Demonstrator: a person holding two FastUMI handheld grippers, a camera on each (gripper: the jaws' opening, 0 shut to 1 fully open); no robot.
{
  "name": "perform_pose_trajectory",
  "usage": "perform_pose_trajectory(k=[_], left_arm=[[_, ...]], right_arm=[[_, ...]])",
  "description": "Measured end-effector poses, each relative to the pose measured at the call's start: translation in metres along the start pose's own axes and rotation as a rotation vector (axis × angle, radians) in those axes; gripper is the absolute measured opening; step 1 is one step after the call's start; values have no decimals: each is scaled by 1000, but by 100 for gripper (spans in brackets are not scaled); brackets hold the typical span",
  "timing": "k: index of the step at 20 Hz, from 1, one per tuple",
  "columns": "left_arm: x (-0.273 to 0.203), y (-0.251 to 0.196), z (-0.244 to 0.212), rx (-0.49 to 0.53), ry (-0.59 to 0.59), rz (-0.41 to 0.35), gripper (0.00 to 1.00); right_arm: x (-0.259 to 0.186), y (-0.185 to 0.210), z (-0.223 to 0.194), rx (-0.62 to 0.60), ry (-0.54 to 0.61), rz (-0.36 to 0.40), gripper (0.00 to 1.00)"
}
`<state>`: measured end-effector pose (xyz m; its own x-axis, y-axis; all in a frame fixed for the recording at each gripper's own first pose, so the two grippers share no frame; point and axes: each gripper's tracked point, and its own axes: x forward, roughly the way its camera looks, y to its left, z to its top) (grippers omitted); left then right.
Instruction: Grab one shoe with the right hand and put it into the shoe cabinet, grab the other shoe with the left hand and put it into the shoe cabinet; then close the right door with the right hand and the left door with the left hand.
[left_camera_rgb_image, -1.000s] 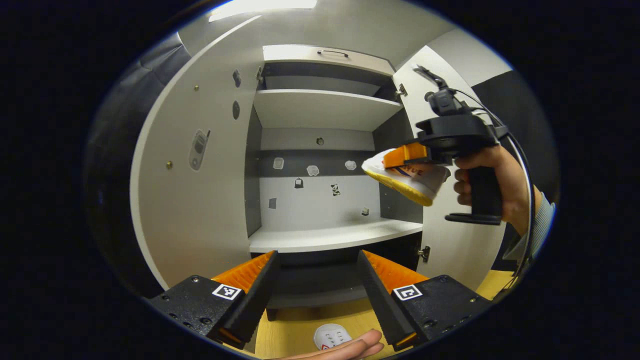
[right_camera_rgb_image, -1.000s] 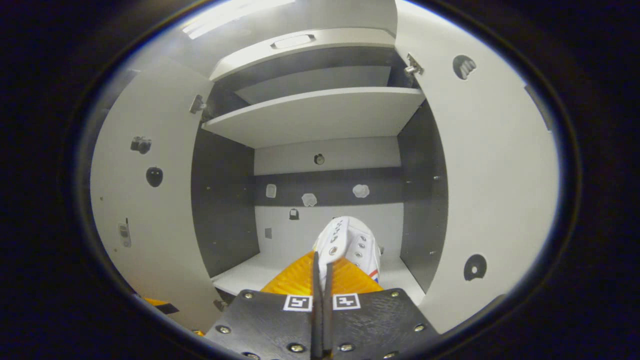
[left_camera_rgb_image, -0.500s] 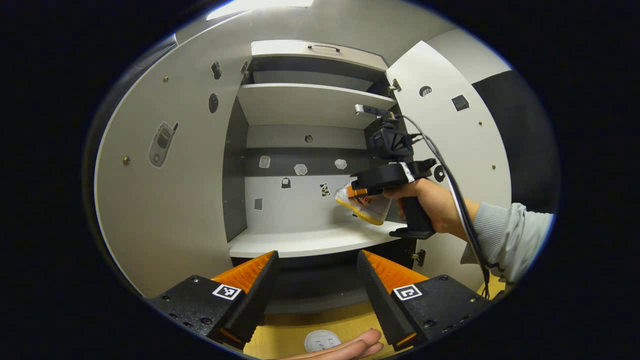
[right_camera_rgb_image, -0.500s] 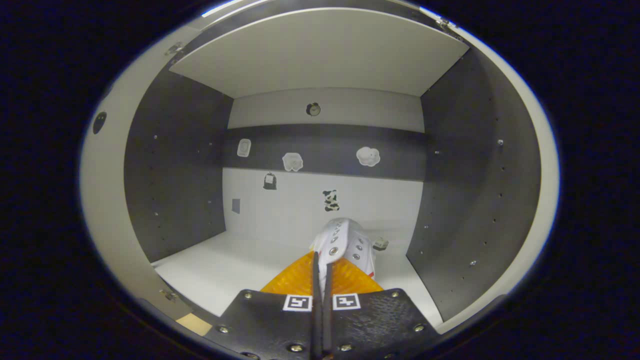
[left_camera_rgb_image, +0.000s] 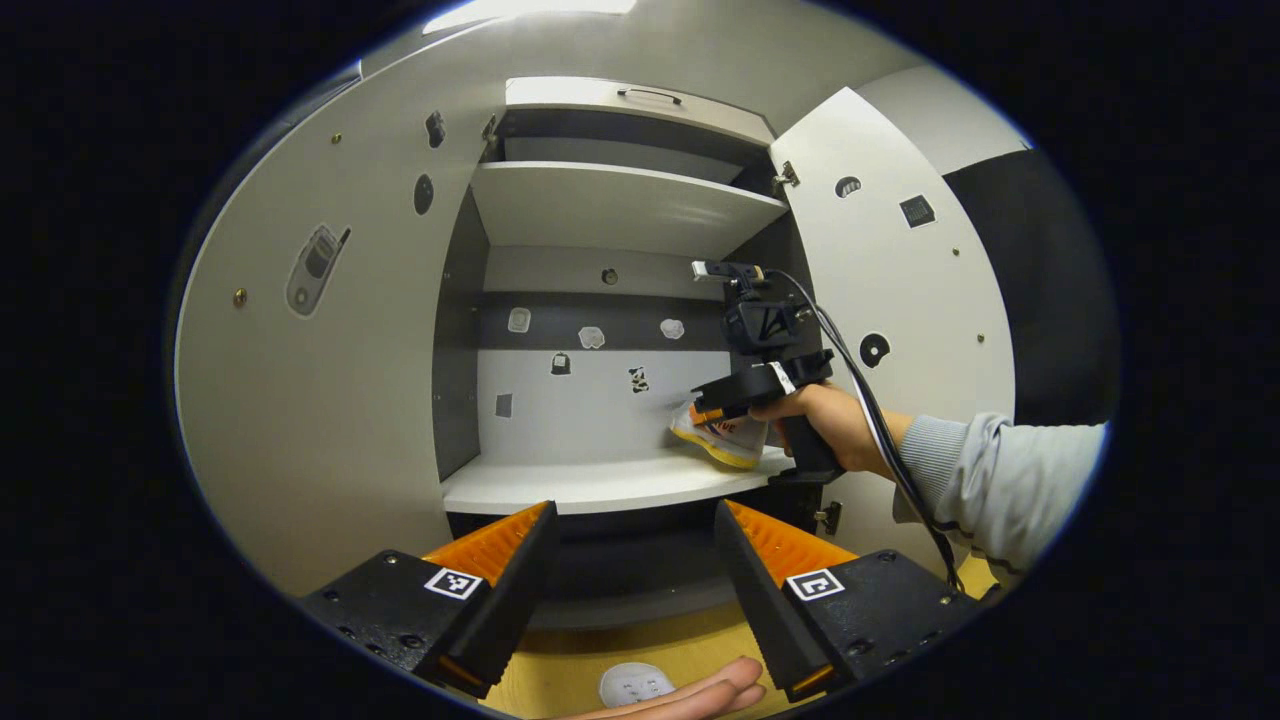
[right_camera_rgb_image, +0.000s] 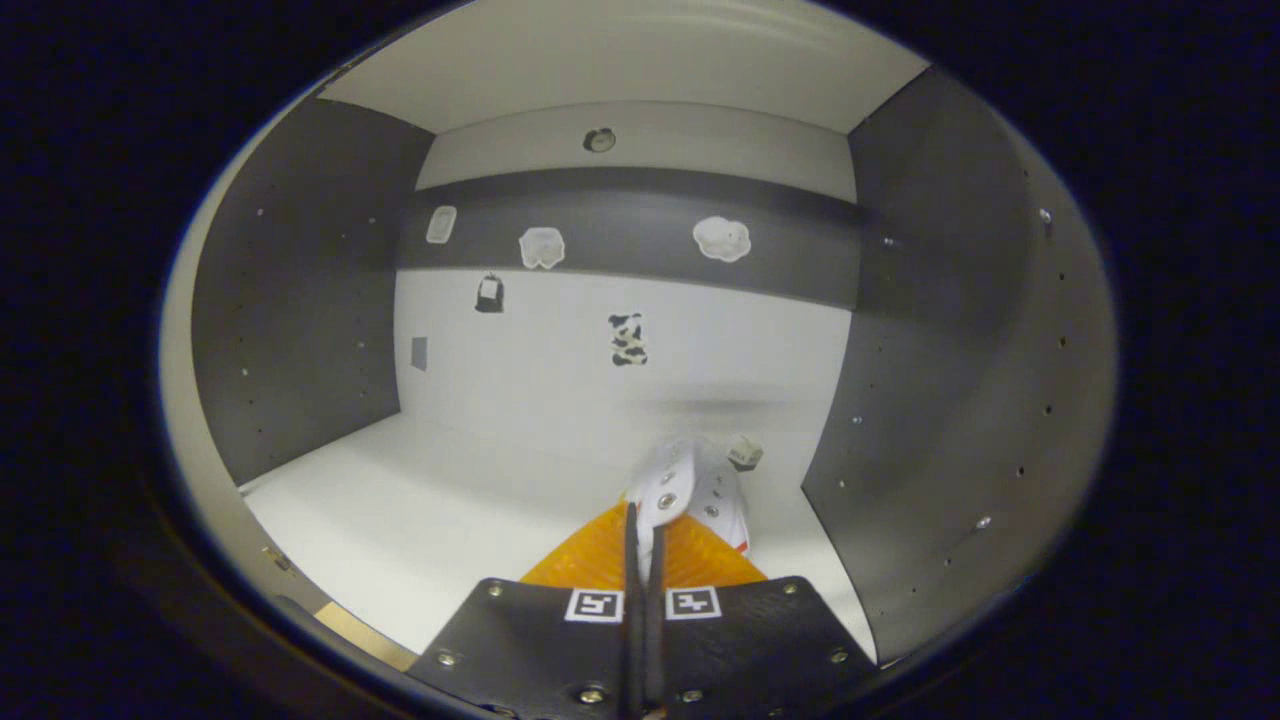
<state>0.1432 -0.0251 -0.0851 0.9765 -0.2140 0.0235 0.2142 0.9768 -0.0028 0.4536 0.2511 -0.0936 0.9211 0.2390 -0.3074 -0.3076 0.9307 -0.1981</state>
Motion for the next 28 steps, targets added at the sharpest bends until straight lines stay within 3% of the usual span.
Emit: perform_pose_trajectory(k=[4,5,6,10,17,19,20,24,28], left_arm=[[-8,5,0,-1,11,18,95],[-10,7,-1,-1,16,27,94],[-14,10,-2,-3,20,36,94],[-29,26,-7,-18,53,101,95],[-62,54,-29,-59,117,191,95],[-71,56,-38,-89,135,193,90],[-75,56,-44,-99,147,192,95],[-94,54,-70,-92,195,189,95],[-103,44,-101,-87,259,176,95]], right_arm=[[3,-4,2,67,-20,-3,1],[0,-8,7,72,-44,-13,7],[1,-5,16,93,-78,0,19],[-40,1,38,131,-156,7,100],[-124,8,27,110,-211,-14,98],[-154,10,17,115,-228,-30,100],[-171,14,13,121,-243,-27,100],[-237,19,-15,110,-287,-84,100],[-301,26,-57,84,-259,-109,100]])
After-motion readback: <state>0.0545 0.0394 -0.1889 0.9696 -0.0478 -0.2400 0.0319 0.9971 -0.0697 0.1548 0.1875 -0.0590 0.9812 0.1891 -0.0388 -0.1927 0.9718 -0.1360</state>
